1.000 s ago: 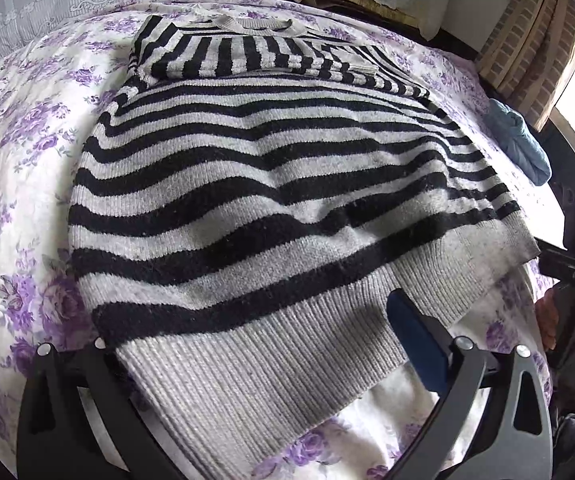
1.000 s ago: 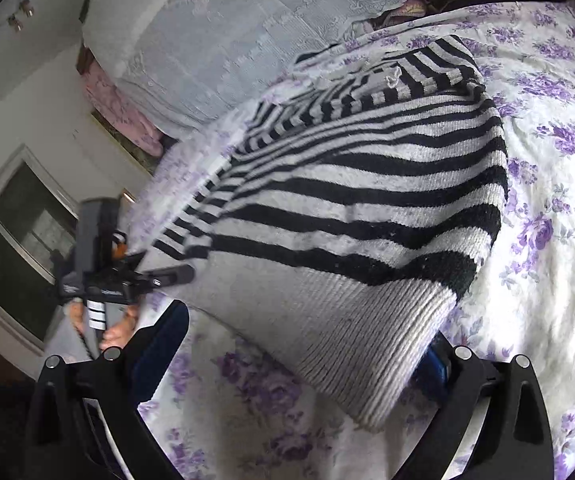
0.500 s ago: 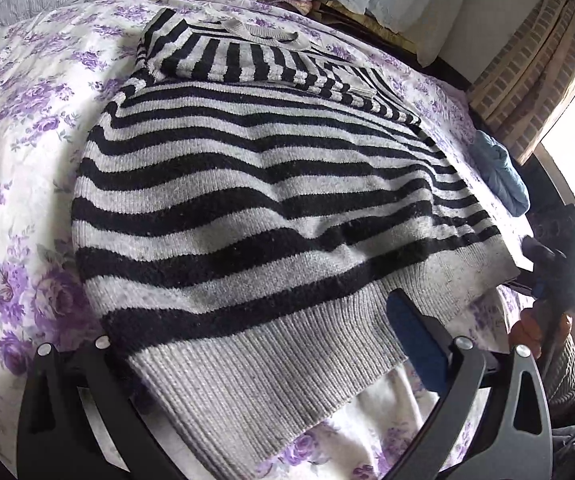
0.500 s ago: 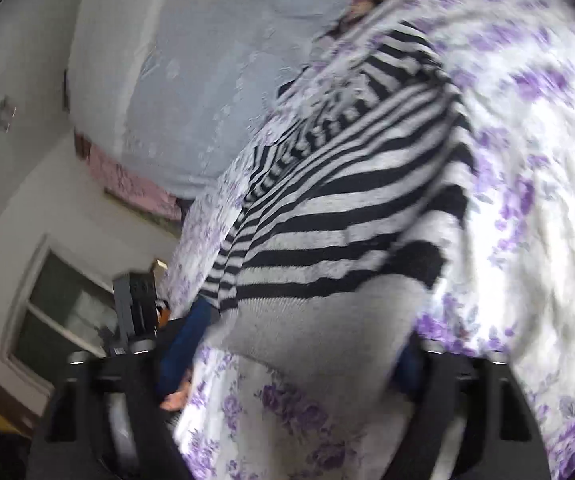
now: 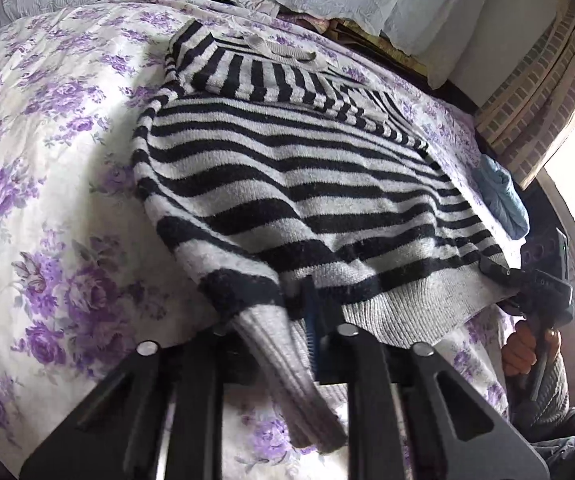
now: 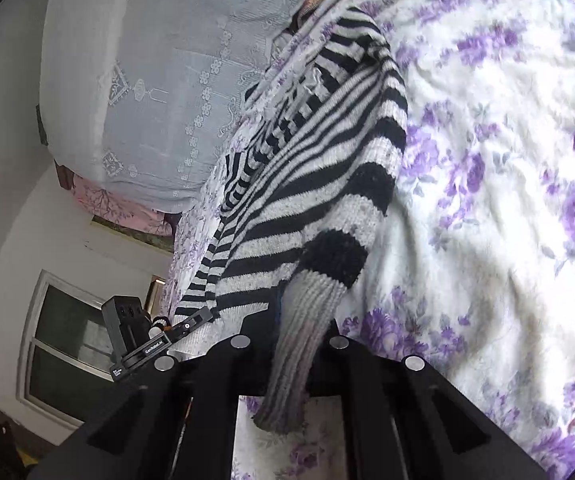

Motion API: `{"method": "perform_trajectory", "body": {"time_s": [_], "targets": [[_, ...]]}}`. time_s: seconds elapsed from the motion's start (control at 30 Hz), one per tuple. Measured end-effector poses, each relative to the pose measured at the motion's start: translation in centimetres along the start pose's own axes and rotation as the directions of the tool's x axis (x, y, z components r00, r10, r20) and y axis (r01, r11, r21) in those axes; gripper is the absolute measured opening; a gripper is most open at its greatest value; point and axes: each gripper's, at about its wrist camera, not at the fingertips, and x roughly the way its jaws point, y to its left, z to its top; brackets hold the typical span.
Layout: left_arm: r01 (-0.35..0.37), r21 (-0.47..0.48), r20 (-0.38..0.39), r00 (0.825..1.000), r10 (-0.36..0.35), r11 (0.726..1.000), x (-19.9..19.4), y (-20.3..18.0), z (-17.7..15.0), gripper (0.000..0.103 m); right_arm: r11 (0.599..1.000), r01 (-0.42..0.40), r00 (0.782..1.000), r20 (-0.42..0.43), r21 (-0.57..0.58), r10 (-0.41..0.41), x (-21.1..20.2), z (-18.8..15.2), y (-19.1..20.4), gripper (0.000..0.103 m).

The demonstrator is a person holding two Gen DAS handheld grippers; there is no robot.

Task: Fold small clothes
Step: 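Lift the hem with both grippers and fold it over toward the collar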

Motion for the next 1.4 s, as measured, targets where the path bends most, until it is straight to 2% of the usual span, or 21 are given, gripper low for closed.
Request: {"method": "perform_trajectory", "body": {"time_s": [0.07,0.17,0.57,1.4], "targets": [[0.042,-0.040,0.015,0.999,-0.041,0.998,-0.6,0.7,0.4,0.009,0.999,0.008,1.000,0.018,-0.032,-0.008,-0.5,0.1,0.6,0.009],[0.067,-0.057,0.028,0.997,-0.066,0.996,-1.1,1.0,1.1,0.009,0.999,0.003,1.000,0.023,-0.042,-0.002,-0.7,0.5,1.0,0.009],[0.029,0.014,0.112,0.993,-0.030,0.999,-2.4,-1.3,7.0,0.007,0.990,-0.010,0.997,0.075,-0.139,0.020,-0.1,4.7,4.9,0.009],[-0.024,0.004,0.188,0.982,0.022,1.000,0.2,-0.7,15.6,0.007,0.986,-0.004,0.991,0.134,-0.165,0.027,4.3,14.3,7.1,0.009]]}}
